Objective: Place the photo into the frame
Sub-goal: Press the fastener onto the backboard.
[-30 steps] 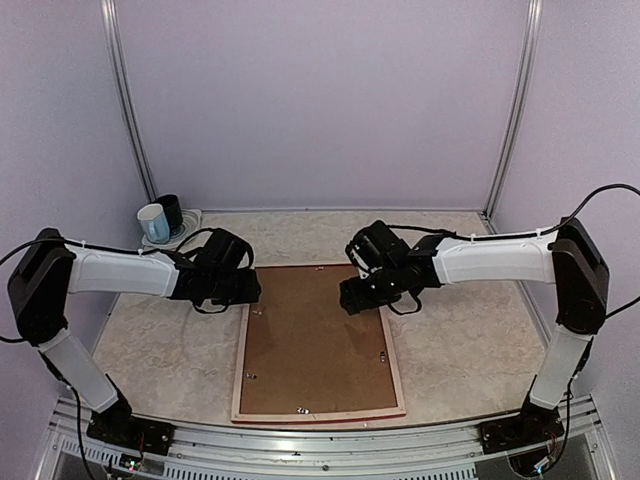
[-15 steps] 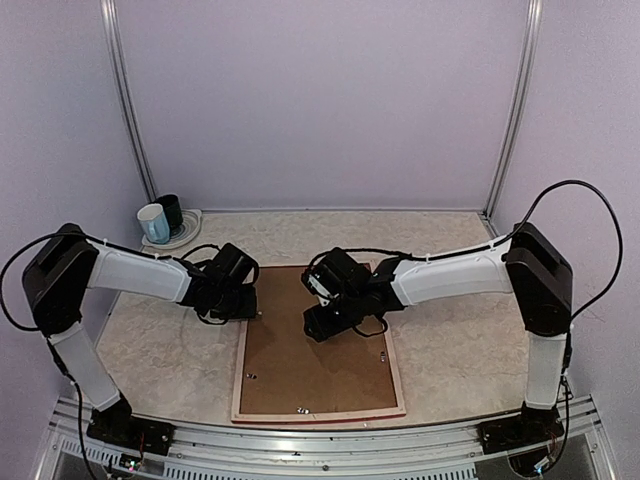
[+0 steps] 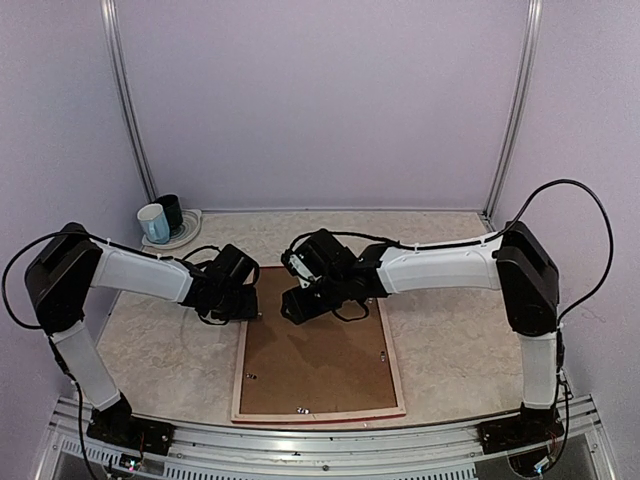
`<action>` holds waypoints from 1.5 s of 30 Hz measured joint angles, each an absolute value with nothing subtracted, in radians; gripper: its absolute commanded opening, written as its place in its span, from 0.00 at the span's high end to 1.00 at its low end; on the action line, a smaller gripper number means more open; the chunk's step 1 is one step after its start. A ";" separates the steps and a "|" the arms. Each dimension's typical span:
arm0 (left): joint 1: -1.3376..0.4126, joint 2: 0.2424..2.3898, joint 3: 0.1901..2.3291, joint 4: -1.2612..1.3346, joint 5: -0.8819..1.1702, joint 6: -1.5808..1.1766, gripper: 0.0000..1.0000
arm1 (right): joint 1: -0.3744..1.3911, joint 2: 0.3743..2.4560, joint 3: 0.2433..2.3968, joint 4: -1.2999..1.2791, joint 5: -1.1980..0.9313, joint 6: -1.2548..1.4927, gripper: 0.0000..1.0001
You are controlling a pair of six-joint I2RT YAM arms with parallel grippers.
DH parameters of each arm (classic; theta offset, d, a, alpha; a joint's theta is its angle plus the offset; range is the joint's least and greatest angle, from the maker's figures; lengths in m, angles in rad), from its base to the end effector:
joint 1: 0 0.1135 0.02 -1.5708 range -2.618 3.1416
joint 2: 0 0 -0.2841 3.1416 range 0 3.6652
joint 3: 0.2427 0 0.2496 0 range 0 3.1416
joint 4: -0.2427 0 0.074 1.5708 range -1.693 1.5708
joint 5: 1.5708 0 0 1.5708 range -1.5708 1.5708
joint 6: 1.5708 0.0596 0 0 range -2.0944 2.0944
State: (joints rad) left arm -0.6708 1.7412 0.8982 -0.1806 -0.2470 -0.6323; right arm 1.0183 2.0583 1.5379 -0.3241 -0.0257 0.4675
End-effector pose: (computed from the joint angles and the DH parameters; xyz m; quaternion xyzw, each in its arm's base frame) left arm 0.2775 -0.2016 0.1399 -0.0149 0.9559 -0.0683 0.2851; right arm 0.2516 0.4109 0.1962 -0.2586 0.8982 0.2491 0.2535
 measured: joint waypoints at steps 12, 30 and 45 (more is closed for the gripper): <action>-0.668 1.745 0.898 -0.168 -0.210 -0.641 0.55 | 1.019 2.200 1.658 -0.360 -0.037 0.467 0.42; -0.669 1.742 0.885 -0.144 -0.188 -0.642 0.59 | 1.019 2.211 1.648 -0.371 -0.030 0.477 0.42; -0.669 1.727 0.878 -0.159 -0.170 -0.627 0.53 | 1.019 2.211 1.644 -0.373 -0.030 0.488 0.43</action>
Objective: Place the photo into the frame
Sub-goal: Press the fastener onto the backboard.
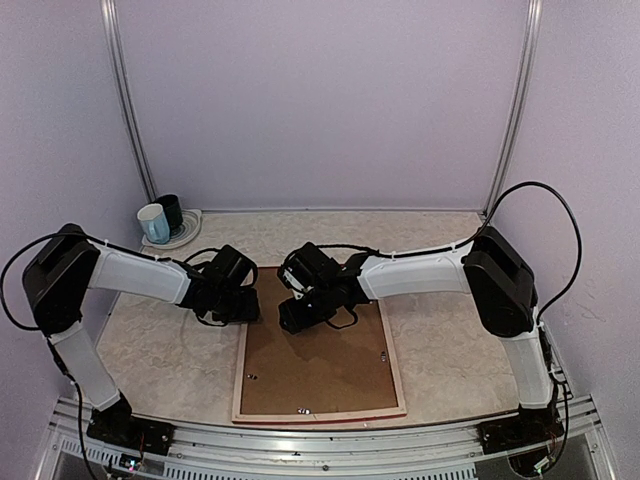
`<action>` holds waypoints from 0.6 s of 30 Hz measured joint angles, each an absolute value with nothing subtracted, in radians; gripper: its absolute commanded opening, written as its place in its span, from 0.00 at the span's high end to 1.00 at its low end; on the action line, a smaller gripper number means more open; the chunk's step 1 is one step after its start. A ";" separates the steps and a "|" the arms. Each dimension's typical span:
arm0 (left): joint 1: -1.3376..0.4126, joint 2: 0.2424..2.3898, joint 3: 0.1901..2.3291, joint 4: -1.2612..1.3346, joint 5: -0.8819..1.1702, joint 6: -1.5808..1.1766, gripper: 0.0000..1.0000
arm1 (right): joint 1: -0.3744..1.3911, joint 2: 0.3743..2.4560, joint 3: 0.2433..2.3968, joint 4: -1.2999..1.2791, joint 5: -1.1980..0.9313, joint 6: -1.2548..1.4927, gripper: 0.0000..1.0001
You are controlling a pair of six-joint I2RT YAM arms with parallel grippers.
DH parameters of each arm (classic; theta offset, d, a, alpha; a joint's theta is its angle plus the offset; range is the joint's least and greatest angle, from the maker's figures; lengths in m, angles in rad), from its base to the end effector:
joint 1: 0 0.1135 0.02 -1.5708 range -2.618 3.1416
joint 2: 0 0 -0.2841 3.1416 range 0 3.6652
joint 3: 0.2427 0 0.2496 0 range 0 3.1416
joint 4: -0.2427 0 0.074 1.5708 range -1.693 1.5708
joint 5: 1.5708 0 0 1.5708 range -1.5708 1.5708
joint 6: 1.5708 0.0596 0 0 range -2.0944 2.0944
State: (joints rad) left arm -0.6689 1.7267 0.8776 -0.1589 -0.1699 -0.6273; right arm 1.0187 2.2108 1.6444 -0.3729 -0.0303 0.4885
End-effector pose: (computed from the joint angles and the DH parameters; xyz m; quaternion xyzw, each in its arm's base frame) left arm 0.2730 -0.2030 0.1396 -0.0036 0.9575 -0.1021 0.2698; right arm 0.2634 0.4310 0.1542 -0.2536 0.9160 0.2230 0.2166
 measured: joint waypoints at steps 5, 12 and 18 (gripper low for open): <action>-0.670 1.723 0.878 -0.171 -0.142 -0.622 0.52 | 1.019 2.211 1.645 -0.373 -0.031 0.488 0.43; -0.670 1.723 0.878 -0.175 -0.142 -0.622 0.59 | 1.019 2.211 1.645 -0.373 -0.031 0.491 0.43; -0.670 1.721 0.877 -0.174 -0.151 -0.623 0.62 | 1.019 2.211 1.645 -0.373 -0.036 0.492 0.43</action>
